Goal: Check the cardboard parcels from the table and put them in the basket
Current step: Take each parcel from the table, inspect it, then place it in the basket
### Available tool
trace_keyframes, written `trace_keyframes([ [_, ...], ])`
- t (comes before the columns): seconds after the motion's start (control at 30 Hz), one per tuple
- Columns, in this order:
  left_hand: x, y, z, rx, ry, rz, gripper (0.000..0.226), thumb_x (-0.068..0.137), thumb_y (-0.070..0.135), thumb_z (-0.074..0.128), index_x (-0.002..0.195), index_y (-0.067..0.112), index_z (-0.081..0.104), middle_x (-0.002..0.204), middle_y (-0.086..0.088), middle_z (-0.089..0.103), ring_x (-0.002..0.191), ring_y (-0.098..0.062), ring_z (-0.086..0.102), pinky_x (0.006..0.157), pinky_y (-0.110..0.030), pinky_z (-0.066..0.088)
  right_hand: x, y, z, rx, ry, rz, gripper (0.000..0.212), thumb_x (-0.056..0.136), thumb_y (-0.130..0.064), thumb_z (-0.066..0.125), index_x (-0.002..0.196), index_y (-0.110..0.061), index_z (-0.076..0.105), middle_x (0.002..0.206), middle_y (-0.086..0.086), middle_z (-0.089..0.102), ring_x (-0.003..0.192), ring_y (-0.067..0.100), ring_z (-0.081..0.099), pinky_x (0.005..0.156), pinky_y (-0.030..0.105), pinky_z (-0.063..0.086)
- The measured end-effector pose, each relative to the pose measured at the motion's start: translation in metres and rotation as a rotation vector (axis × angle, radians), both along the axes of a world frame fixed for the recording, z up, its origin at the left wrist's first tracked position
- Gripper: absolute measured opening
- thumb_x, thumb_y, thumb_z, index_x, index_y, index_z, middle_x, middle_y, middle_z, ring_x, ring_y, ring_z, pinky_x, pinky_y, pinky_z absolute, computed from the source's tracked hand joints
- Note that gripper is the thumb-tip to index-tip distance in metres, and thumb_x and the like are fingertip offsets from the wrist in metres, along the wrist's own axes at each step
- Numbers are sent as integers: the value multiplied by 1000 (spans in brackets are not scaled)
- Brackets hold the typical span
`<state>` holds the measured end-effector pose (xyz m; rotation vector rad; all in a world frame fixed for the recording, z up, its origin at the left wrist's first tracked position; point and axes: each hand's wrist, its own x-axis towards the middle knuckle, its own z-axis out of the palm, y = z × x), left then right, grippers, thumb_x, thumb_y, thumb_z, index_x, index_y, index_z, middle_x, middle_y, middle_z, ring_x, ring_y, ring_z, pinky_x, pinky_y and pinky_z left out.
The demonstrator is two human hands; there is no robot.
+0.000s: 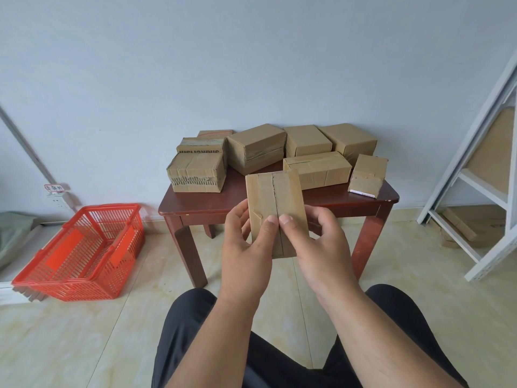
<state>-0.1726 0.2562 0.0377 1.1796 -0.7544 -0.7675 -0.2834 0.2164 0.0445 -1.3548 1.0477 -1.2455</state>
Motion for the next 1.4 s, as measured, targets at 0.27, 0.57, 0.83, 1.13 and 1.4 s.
trace_keyframes([
  [0.27,-2,-1,2,8,-16,-70,59,89,50,72,145,44,55,132,7,71,124,-13,67,99,-44,60,-2,2,1,19,-24,-9,34,91,-40,78,119,-31,61,114,-14,70,92,-9,68,63,12,55],
  [0.57,-2,1,2,30,-42,-21,54,91,51,74,141,49,55,138,12,65,129,-10,62,97,-41,61,-1,-1,6,0,-20,23,41,96,-45,72,133,-34,60,119,-18,69,98,-12,66,68,13,57],
  [0.83,-3,1,9,33,-55,45,30,97,45,71,123,51,58,121,19,68,116,-4,65,86,-33,63,-4,3,11,-14,-18,75,39,97,-40,71,136,-42,64,123,-22,68,101,-15,63,66,12,56],
  [1.13,-5,0,14,43,-99,68,35,93,49,72,125,48,58,126,19,65,120,-4,62,95,-43,61,-2,-1,14,-13,24,-7,38,90,-55,72,124,-38,67,114,-20,72,104,-2,68,68,16,55],
  [1.4,-6,-3,16,42,-112,102,34,96,51,69,128,45,61,126,17,67,114,-3,65,96,-43,61,0,0,12,-21,11,-23,30,92,-45,76,119,-34,68,110,-19,73,96,-15,64,64,6,50],
])
